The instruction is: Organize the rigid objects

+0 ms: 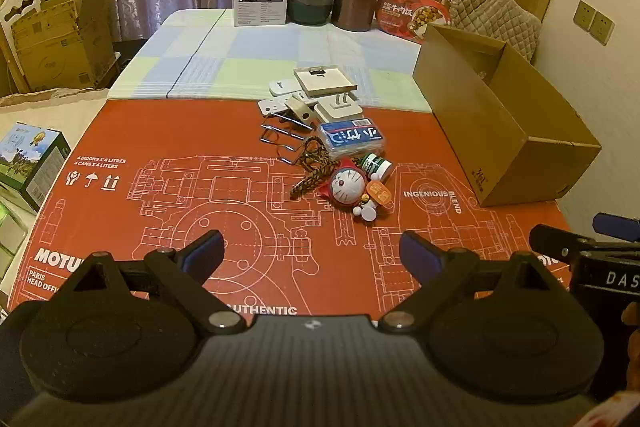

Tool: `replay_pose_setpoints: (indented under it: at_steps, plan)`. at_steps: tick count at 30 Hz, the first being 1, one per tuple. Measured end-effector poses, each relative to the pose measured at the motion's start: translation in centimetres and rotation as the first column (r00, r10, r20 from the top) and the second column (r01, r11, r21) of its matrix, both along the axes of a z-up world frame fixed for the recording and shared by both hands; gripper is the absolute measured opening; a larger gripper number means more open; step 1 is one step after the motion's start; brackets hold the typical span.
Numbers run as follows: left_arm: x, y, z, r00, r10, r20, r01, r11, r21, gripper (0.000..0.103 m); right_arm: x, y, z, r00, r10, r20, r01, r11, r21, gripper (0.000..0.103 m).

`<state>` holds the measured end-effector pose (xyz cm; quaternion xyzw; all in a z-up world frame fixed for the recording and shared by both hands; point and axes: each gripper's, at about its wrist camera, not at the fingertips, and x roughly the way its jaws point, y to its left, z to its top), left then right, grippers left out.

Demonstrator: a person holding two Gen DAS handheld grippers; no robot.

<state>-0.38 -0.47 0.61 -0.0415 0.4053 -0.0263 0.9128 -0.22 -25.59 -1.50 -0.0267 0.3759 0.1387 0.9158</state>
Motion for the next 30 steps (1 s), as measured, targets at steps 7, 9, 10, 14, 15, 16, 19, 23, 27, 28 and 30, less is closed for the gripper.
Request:
replay_pose_setpoints:
  at_steps: [7, 9, 10, 14, 15, 16, 19, 23, 27, 28, 30]
  plan:
    - [0.00, -0.05, -0.02, 1.000, 0.001, 0.000, -0.001, 1.000, 0.000, 0.092, 0.19, -0.33, 0.22, 1.000, -0.006, 0.001, 0.006, 1.000, 0.001, 0.101]
    - [0.02, -0.08, -0.03, 1.000, -0.001, -0.001, 0.001, 1.000, -0.001, 0.092, 0.18, -0.32, 0.22, 1.000, -0.006, 0.002, 0.006, 1.000, 0.000, 0.101]
    - [0.02, -0.10, -0.02, 1.000, -0.002, -0.001, 0.002, 1.000, -0.001, 0.092, 0.21, -0.37, 0.23, 1.000, -0.006, 0.003, 0.006, 1.000, 0.001, 0.101]
    - [-0.03, -0.19, 0.00, 1.000, -0.002, -0.001, 0.002, 1.000, -0.004, 0.092, 0.24, -0.27, 0.18, 1.000, -0.005, 0.004, 0.005, 1.000, 0.001, 0.101]
    - [-0.02, -0.21, 0.00, 1.000, -0.003, -0.001, 0.003, 1.000, -0.004, 0.092, 0.25, -0.28, 0.19, 1.000, -0.004, 0.003, 0.004, 1.000, 0.002, 0.101]
    - [-0.03, -0.24, -0.01, 1.000, -0.003, -0.002, 0.003, 1.000, -0.005, 0.092, 0.29, -0.30, 0.16, 1.000, -0.004, 0.002, 0.004, 1.000, 0.003, 0.101]
    - [-0.03, -0.27, -0.03, 1.000, -0.001, -0.002, 0.001, 1.000, -0.004, 0.092, 0.26, -0.21, 0.13, 1.000, -0.004, 0.000, 0.004, 1.000, 0.001, 0.101]
    - [-0.11, -0.24, -0.16, 1.000, -0.001, -0.004, 0.001, 1.000, -0.007, 0.092, 0.24, -0.18, 0.07, 1.000, -0.004, 0.000, 0.004, 1.000, 0.001, 0.101]
    - [-0.11, -0.24, -0.16, 1.000, 0.000, -0.004, 0.000, 1.000, -0.006, 0.092, 0.30, -0.21, -0.05, 1.000, -0.006, 0.000, 0.006, 1.000, 0.001, 0.101]
    - [-0.11, -0.23, -0.16, 1.000, 0.001, -0.004, -0.001, 1.000, -0.007, 0.092, 0.30, -0.18, -0.14, 1.000, -0.006, -0.001, 0.006, 1.000, 0.001, 0.101]
    - [-0.16, -0.20, -0.23, 1.000, 0.002, -0.006, -0.002, 1.000, -0.009, 0.092, 0.23, -0.14, -0.27, 1.000, -0.007, -0.003, 0.007, 1.000, 0.002, 0.101]
